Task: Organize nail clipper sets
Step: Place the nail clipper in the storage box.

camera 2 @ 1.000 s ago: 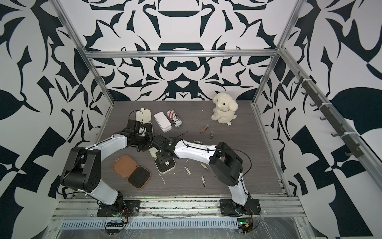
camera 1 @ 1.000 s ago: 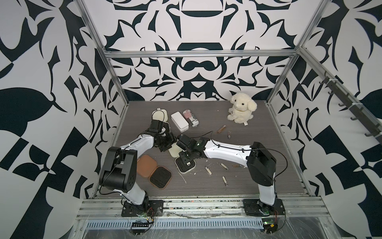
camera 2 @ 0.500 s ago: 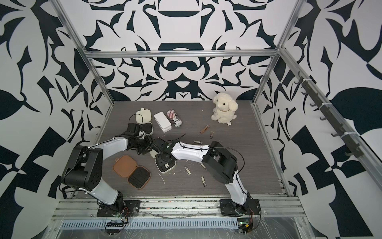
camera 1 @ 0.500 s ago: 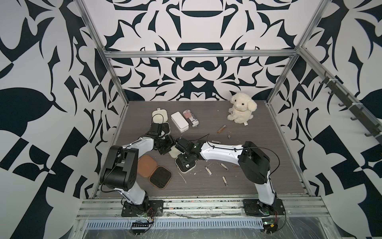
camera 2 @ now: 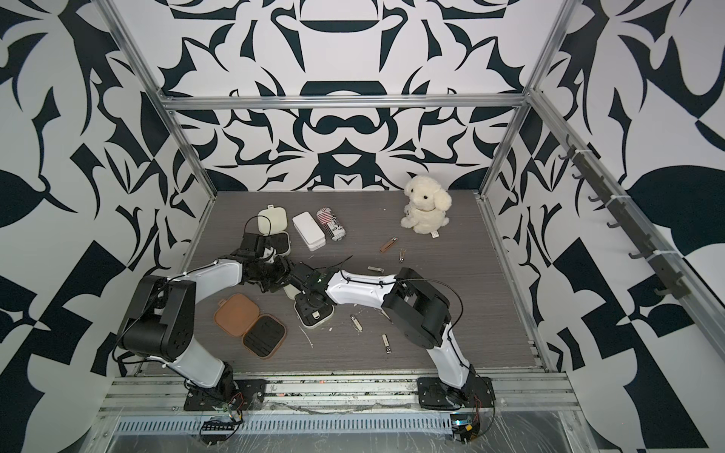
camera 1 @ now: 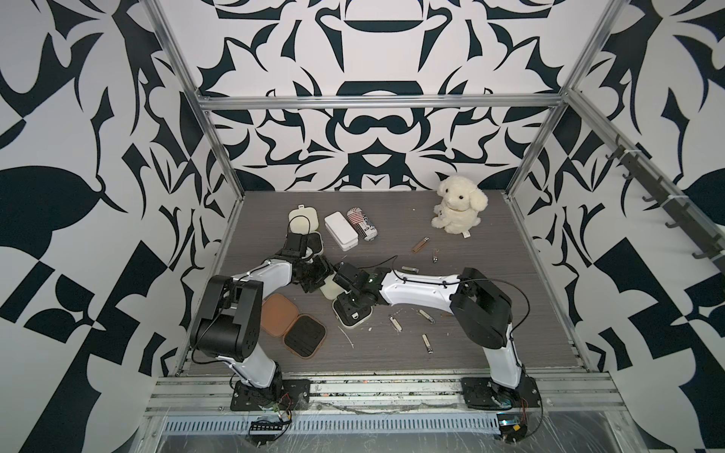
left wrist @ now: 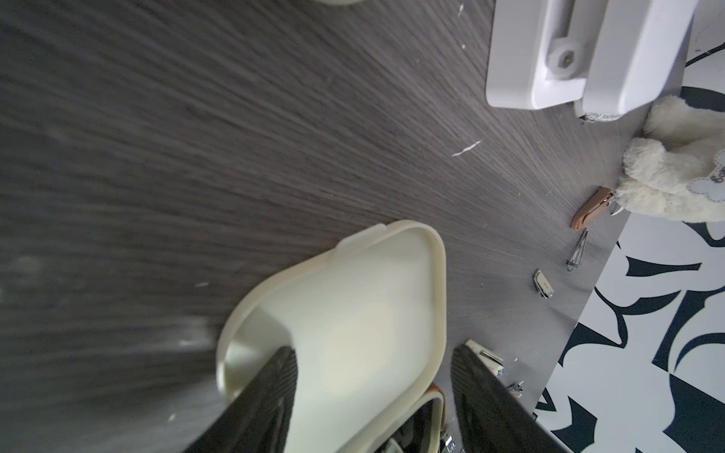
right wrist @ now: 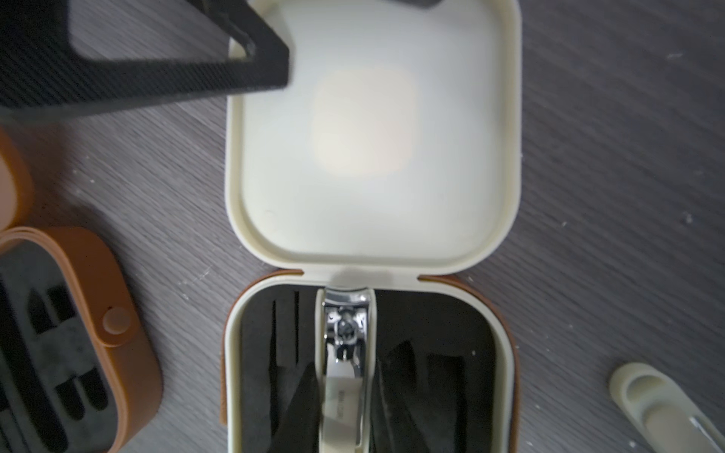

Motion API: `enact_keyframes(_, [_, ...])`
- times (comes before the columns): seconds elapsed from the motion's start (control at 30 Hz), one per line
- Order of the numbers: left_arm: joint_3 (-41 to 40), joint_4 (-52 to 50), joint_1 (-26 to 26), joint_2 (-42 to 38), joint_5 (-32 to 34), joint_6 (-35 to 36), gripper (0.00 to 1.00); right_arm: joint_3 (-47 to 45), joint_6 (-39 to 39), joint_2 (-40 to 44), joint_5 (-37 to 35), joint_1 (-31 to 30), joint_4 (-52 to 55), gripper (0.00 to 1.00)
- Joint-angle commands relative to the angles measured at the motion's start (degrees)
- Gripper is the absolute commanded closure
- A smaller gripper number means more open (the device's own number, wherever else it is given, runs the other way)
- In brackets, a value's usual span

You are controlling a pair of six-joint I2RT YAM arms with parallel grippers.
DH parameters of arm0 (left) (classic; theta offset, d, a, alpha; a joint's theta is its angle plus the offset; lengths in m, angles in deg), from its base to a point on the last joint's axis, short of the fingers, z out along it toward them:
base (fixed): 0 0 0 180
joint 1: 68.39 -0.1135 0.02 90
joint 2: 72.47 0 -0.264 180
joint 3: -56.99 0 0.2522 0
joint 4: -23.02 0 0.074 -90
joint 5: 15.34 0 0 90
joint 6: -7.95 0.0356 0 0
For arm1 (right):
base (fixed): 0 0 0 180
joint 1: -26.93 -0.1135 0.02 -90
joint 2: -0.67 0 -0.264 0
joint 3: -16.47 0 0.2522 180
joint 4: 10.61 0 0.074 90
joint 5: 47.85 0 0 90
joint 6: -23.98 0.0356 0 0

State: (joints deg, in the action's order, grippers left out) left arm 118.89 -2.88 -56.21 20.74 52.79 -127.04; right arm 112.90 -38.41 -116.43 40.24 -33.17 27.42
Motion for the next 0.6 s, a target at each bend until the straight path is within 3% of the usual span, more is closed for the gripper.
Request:
enact_keyframes(0.0, [-0.77, -0.07, -0.06, 0.73, 0.17, 0.26, 0.33, -0.66, -1.31, 0.05, -0.28, -0.11, -0.92, 1.0])
enact_keyframes(0.57, [-0.5, -3.05, -3.07, 2.71, 5.41, 0.77, 0.36, -5.0, -0.31, 2.39, 4.13, -0.28, 5.09, 1.0])
